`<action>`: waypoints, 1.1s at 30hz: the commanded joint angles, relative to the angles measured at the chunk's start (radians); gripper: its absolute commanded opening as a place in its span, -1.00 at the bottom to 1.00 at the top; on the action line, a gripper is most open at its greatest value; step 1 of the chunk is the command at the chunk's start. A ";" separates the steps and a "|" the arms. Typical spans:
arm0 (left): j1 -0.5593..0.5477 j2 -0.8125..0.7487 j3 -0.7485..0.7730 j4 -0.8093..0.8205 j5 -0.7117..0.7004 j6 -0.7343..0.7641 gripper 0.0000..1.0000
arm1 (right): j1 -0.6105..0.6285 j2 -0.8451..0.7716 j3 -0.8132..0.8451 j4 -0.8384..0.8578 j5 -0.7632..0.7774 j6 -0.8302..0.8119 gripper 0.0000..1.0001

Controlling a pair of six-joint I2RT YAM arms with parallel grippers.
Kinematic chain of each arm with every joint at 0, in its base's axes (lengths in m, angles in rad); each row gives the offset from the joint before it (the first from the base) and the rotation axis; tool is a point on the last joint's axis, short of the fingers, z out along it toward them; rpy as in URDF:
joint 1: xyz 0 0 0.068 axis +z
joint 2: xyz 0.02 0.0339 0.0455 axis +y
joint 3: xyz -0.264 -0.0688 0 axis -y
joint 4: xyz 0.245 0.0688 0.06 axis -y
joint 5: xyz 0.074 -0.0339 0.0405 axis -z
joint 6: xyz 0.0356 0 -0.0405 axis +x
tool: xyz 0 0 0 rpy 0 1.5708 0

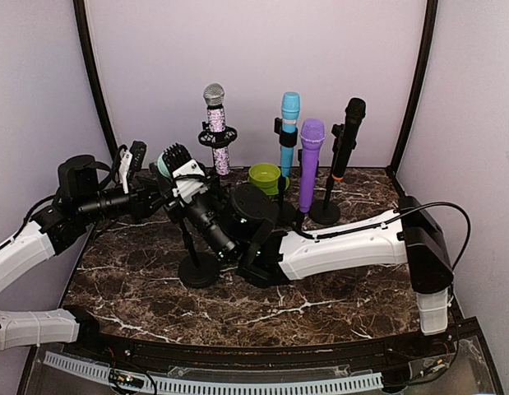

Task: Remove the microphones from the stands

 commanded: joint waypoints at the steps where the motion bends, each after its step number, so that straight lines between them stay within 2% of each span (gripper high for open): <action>1: 0.035 0.018 0.032 -0.021 -0.208 -0.041 -1.00 | 0.067 -0.146 -0.011 0.240 -0.052 -0.079 -1.00; 9: 0.037 0.031 0.038 -0.019 -0.223 -0.016 -1.00 | 0.106 -0.222 -0.052 0.270 -0.079 -0.114 -1.00; 25: 0.047 0.054 0.057 -0.055 -0.269 -0.028 -1.00 | 0.144 -0.375 -0.178 0.304 -0.100 -0.079 -1.00; 30: 0.046 0.044 0.060 -0.040 -0.258 0.023 -1.00 | 0.147 -0.425 -0.181 0.212 -0.022 -0.079 -1.00; 32: 0.047 0.038 0.068 -0.030 -0.255 0.062 -1.00 | 0.147 -0.465 -0.163 0.096 0.056 -0.040 -1.00; 33: 0.048 0.035 0.073 -0.026 -0.253 0.086 -1.00 | 0.144 -0.498 -0.147 -0.016 0.096 0.012 -1.00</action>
